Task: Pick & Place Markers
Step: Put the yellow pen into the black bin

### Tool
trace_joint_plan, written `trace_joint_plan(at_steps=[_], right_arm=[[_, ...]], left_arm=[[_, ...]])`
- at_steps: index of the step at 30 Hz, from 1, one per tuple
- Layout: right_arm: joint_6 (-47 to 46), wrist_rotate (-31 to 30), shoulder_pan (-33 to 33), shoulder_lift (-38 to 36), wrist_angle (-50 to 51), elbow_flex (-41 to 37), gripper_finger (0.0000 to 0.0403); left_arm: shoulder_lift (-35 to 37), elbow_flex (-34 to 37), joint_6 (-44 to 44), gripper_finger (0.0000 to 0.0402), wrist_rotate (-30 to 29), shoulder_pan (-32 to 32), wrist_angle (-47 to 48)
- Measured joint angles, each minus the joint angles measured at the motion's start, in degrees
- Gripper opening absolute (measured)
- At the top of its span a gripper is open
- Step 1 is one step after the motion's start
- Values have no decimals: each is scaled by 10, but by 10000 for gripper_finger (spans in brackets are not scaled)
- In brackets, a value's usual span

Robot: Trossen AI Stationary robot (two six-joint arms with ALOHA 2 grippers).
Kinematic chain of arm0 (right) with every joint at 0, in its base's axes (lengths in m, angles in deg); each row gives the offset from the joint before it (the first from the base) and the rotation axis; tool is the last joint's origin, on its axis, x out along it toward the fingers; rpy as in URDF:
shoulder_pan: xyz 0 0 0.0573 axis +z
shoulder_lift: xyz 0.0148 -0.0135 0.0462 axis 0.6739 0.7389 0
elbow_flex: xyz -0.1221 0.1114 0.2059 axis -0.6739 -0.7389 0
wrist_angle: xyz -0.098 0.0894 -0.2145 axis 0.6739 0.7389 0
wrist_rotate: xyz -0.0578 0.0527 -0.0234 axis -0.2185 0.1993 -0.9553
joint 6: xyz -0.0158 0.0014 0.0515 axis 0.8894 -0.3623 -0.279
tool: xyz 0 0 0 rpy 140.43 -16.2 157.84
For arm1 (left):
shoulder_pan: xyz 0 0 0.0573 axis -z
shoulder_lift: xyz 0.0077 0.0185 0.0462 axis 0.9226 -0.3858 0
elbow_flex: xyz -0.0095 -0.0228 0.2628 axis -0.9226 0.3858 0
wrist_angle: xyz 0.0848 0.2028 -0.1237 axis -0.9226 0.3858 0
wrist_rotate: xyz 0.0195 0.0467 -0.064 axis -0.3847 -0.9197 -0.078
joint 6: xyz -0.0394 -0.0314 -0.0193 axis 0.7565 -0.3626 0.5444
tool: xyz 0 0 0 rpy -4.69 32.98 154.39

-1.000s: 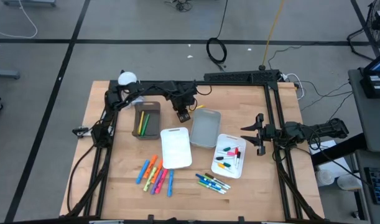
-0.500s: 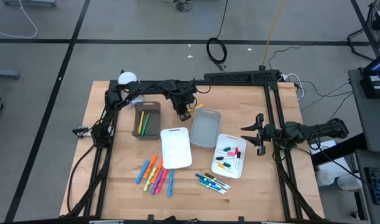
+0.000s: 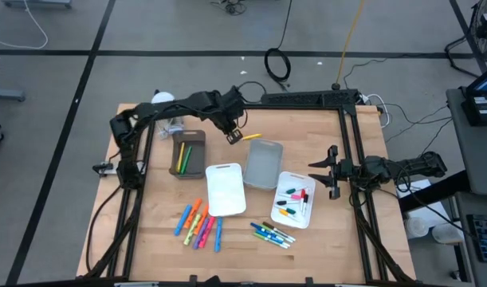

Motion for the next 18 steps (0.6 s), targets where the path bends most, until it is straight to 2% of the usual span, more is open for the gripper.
trace_joint_plan(at_steps=[3, 6, 14, 18], right_arm=[[0, 0, 0, 0, 0, 0, 141], [0, 0, 0, 0, 0, 0, 141], [0, 0, 0, 0, 0, 0, 141], [0, 0, 0, 0, 0, 0, 141]], left_arm=[[6, 0, 11, 10, 3, 2, -22], [-6, 0, -9, 36, 28, 4, -47], [-75, 0, -30, 185, 35, 12, -49], [-112, 0, -33, 238, 35, 12, -49]])
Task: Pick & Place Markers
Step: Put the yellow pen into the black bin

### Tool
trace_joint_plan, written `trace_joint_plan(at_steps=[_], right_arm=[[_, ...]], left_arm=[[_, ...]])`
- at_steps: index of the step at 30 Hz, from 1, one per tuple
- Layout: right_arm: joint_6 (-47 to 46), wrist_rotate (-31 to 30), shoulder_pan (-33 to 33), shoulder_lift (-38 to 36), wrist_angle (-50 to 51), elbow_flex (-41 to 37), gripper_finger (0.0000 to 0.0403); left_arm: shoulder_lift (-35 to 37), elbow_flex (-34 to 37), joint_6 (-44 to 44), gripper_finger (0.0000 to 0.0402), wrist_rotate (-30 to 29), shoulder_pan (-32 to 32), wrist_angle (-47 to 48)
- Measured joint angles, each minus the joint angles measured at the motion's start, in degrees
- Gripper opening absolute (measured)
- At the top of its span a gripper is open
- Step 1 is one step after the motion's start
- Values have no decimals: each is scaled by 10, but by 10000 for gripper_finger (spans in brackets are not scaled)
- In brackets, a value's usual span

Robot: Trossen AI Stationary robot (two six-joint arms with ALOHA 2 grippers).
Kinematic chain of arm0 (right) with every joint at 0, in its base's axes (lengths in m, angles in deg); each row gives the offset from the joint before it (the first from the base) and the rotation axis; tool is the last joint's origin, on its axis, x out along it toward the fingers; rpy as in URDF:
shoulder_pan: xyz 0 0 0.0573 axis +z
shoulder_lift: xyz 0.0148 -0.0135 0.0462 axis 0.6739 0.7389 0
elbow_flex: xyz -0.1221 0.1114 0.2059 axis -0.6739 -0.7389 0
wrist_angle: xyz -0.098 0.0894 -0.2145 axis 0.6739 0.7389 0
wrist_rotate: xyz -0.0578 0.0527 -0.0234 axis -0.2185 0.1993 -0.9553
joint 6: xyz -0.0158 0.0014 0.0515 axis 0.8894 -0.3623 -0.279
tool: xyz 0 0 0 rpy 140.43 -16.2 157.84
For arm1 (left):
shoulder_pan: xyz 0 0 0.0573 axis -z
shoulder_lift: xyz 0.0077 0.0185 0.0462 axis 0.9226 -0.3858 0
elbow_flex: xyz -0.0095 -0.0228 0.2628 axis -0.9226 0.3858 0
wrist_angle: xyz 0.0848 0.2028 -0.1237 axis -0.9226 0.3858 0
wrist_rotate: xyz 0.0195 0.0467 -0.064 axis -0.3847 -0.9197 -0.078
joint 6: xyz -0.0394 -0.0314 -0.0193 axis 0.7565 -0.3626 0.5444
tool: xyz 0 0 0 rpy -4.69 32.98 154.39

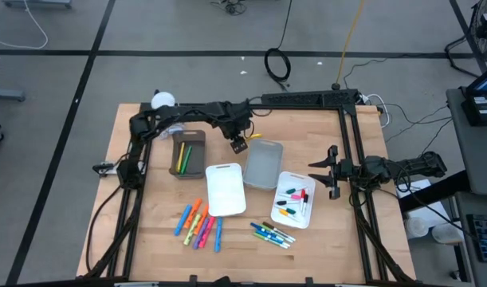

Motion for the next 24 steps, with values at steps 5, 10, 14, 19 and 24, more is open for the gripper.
trace_joint_plan(at_steps=[5, 10, 14, 19, 24], right_arm=[[0, 0, 0, 0, 0, 0, 141], [0, 0, 0, 0, 0, 0, 141], [0, 0, 0, 0, 0, 0, 141], [0, 0, 0, 0, 0, 0, 141], [0, 0, 0, 0, 0, 0, 141]], left_arm=[[-28, -1, -1, 249, -2, 0, -2], [-27, -4, -30, 224, -16, -4, 0], [-28, -4, -54, 181, -16, -12, 10], [-28, -4, -56, 94, 1, -31, 26], [-38, -7, -76, 14, 46, -45, 68]])
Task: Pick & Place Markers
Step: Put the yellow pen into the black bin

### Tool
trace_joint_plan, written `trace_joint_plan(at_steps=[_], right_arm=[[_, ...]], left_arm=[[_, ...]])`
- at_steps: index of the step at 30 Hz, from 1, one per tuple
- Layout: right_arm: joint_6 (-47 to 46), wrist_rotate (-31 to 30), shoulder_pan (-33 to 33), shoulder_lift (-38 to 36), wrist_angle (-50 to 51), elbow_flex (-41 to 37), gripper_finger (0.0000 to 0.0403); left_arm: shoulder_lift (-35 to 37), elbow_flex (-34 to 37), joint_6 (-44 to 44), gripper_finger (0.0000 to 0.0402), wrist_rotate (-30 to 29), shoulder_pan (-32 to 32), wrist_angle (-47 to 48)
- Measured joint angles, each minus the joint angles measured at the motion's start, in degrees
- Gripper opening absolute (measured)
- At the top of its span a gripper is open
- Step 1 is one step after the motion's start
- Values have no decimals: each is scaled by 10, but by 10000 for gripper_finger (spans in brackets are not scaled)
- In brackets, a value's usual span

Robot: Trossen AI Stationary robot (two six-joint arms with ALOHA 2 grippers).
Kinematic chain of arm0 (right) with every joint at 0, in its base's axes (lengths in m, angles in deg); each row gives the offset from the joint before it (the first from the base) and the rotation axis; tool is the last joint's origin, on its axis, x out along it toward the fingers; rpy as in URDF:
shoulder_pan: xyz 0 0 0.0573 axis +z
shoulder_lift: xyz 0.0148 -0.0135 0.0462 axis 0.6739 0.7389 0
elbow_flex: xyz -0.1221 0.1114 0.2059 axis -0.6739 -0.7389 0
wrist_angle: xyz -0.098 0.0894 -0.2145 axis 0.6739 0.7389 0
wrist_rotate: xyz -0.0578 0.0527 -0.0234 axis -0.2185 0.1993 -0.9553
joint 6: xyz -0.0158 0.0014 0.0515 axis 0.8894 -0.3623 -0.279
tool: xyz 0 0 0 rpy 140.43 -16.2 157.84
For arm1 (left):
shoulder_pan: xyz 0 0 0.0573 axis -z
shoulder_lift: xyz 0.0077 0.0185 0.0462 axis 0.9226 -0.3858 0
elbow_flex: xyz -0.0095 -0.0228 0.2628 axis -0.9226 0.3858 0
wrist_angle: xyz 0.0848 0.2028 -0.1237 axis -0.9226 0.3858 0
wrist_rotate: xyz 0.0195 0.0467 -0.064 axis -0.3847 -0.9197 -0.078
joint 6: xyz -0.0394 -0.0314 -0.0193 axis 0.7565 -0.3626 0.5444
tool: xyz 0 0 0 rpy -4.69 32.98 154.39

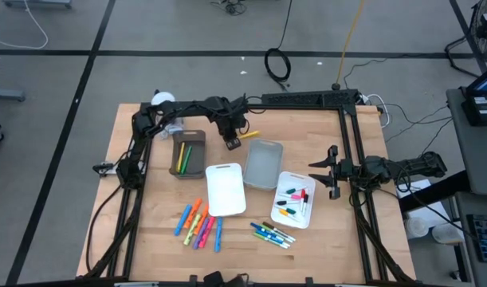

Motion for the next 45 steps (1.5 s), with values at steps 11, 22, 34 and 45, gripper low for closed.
trace_joint_plan(at_steps=[11, 22, 34, 45], right_arm=[[0, 0, 0, 0, 0, 0, 141], [0, 0, 0, 0, 0, 0, 141], [0, 0, 0, 0, 0, 0, 141], [0, 0, 0, 0, 0, 0, 141]], left_arm=[[-13, 0, 38, 7, -36, -5, 49], [54, 5, 85, 16, -156, -23, 104], [79, 5, 29, 109, -99, -37, -18], [57, 4, -2, 219, -67, -88, -24]])
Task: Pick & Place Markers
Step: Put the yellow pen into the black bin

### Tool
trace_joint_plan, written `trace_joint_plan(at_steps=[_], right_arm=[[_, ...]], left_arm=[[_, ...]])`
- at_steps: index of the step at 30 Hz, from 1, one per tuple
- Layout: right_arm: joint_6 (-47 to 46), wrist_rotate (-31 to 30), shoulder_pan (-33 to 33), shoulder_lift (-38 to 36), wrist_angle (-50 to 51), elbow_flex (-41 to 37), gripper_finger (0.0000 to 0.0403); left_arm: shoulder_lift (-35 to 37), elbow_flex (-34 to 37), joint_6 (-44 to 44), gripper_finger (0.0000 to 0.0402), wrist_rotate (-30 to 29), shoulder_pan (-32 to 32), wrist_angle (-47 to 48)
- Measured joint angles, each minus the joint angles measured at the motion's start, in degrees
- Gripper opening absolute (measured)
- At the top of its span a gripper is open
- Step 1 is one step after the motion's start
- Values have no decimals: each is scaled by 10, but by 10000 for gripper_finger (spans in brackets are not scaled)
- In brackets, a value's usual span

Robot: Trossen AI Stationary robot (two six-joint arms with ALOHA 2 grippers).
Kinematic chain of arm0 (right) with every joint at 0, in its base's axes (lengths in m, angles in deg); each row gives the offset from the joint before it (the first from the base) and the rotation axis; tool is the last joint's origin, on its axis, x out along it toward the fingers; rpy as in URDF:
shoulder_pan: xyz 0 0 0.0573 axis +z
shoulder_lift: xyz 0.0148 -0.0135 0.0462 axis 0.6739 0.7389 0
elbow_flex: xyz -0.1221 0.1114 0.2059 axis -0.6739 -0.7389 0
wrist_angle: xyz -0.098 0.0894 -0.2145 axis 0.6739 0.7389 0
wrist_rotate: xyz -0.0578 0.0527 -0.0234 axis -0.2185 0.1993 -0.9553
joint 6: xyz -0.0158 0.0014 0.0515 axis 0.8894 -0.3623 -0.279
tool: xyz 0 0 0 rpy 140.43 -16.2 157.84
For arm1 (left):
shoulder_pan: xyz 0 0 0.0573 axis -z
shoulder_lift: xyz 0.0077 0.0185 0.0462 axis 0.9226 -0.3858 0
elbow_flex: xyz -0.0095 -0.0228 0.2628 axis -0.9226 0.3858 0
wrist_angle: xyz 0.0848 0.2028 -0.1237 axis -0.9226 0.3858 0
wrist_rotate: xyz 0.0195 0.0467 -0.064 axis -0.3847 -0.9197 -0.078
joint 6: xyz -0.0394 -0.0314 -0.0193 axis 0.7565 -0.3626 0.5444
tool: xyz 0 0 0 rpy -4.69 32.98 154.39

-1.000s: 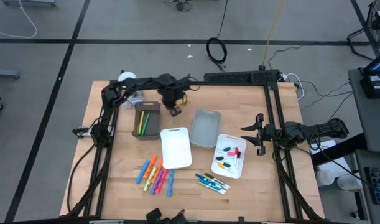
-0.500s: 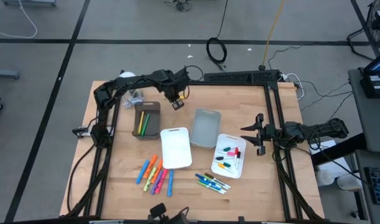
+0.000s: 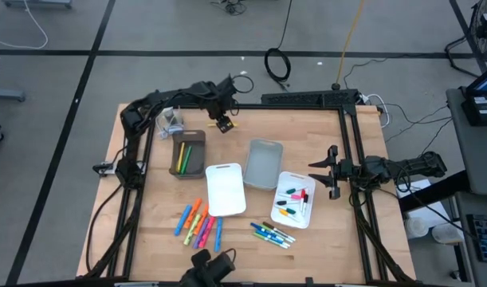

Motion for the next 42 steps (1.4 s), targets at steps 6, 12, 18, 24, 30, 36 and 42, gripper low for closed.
trace_joint_plan(at_steps=[6, 12, 18, 24, 30, 36, 42], right_arm=[[0, 0, 0, 0, 0, 0, 141], [0, 0, 0, 0, 0, 0, 141], [0, 0, 0, 0, 0, 0, 141], [0, 0, 0, 0, 0, 0, 141], [0, 0, 0, 0, 0, 0, 141], [0, 0, 0, 0, 0, 0, 141], [0, 0, 0, 0, 0, 0, 141]], left_arm=[[-45, 0, -35, 199, 32, -5, -2], [-77, -4, -61, 172, 11, -1, -4], [-86, -4, -75, 116, -21, 7, 7], [-86, -4, -49, 24, -24, 10, 16], [-86, -6, -20, 29, -20, 10, 25], [-66, -37, 27, 24, -26, 16, 42], [16, -66, 42, 24, -35, 36, 49]])
